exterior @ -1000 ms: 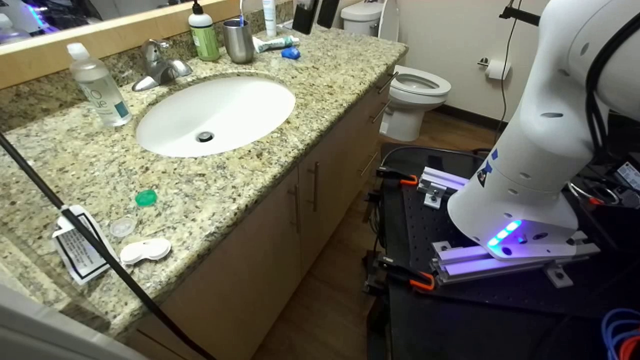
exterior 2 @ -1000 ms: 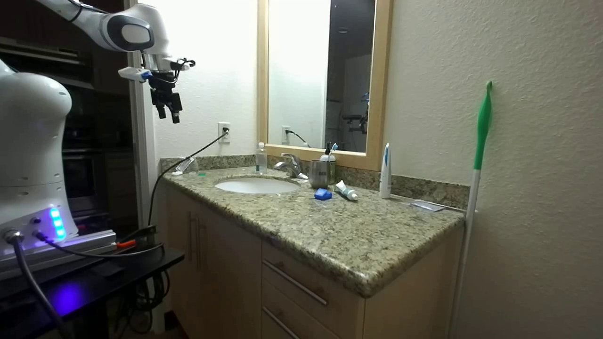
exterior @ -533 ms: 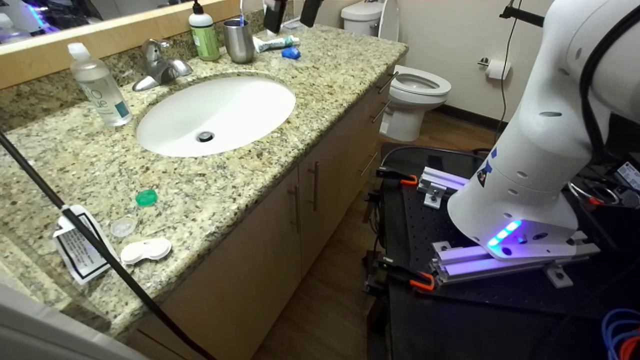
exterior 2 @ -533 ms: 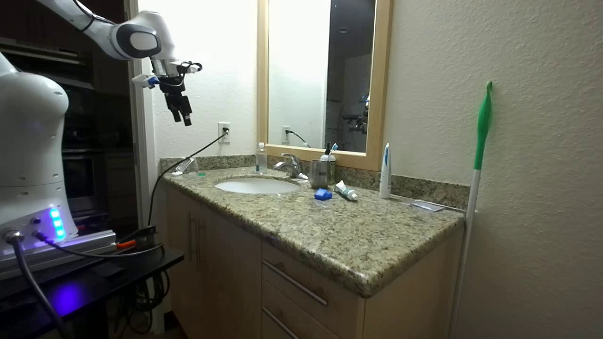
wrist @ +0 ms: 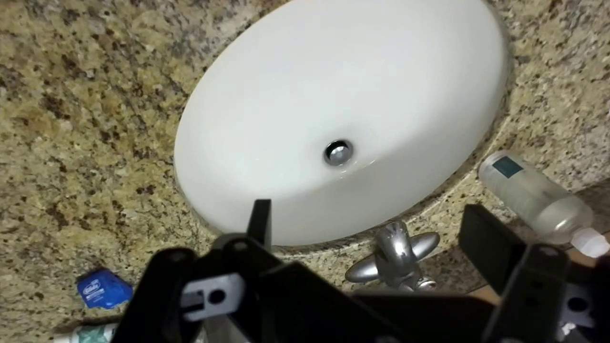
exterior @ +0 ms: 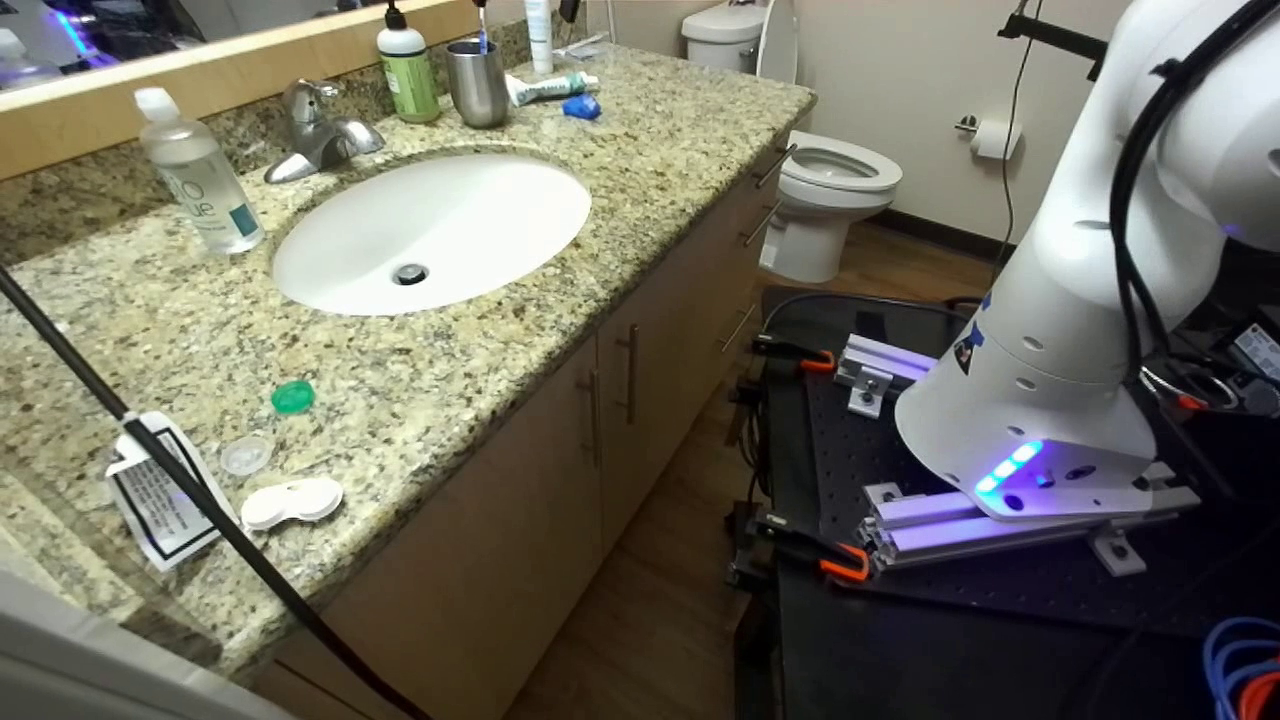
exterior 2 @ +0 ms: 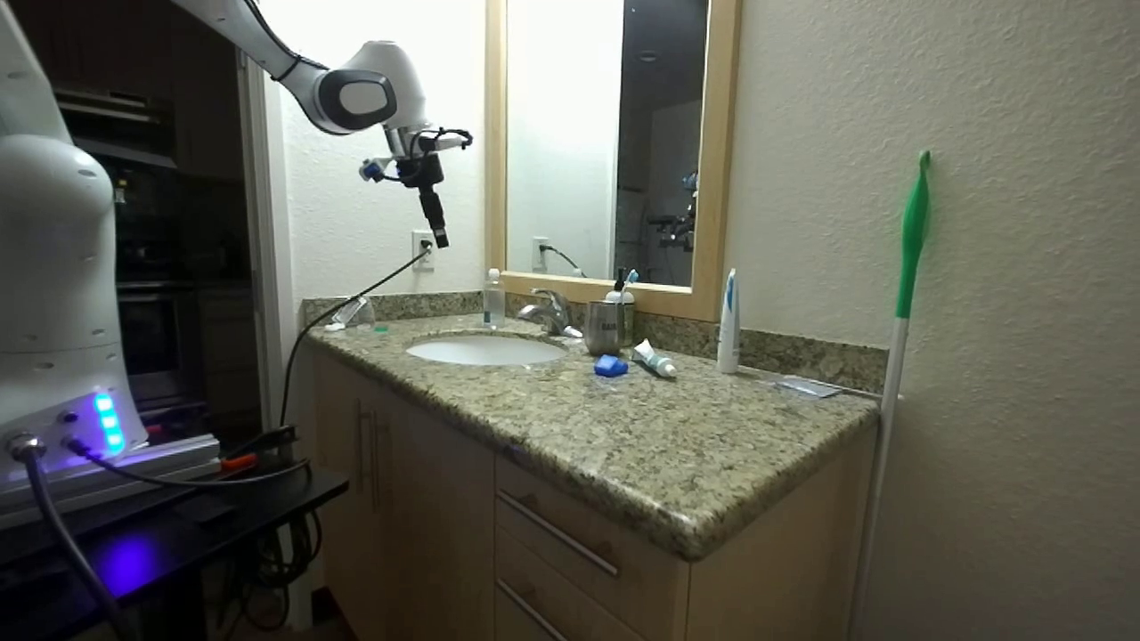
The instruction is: Move the blue object to the left side of the sink
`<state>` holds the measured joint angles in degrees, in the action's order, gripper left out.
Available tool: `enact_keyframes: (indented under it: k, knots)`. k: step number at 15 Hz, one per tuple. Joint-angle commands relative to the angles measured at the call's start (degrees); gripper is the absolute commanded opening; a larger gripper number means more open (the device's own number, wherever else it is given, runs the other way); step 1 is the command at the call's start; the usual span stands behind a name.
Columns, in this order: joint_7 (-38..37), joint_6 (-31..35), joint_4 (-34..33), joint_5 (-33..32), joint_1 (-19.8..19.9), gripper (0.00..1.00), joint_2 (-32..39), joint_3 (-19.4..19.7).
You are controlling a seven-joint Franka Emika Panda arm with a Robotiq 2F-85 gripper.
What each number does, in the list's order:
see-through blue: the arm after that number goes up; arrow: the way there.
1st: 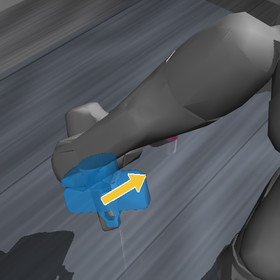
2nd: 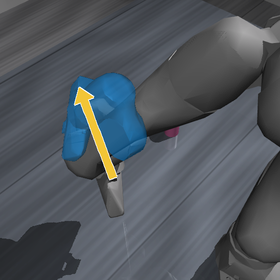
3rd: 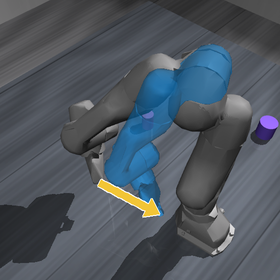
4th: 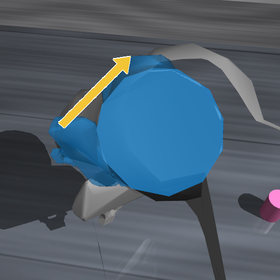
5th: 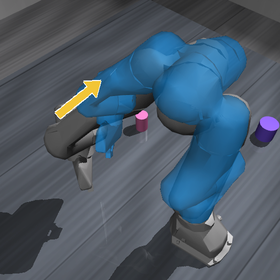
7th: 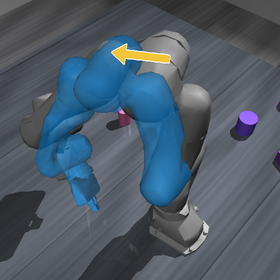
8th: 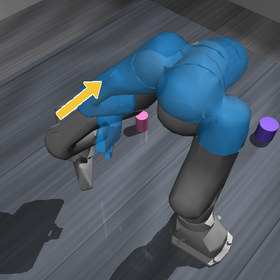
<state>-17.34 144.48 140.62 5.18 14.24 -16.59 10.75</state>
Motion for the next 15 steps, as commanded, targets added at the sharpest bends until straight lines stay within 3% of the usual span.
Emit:
enact_keyframes:
  k: [1,3,5,7,10,12,14,15]
  knots:
    - [-1.15,-0.25,-1.13,0.26,0.15,1.0,1.2,-0.62]
    - [-6.18,3.6,-2.19,-1.08,1.05,1.0,4.03,-1.91]
    - [-11.86,6.0,-7.76,-0.73,2.63,1.0,10.07,-0.97]
    - [-13.7,7.21,-13.51,0.6,3.85,1.0,15.19,1.58]
    - [-19.87,7.67,-21.96,-3.57,6.15,1.0,23.44,5.63]
    - [-23.68,6.37,-28.36,-6.56,6.67,1.0,29.85,9.48]
    - [-23.23,-1.7,-34.95,-7.25,6.79,1.0,35.31,12.6]
    - [-21.83,4.04,-27.81,-5.67,5.5,1.0,29.52,12.02]
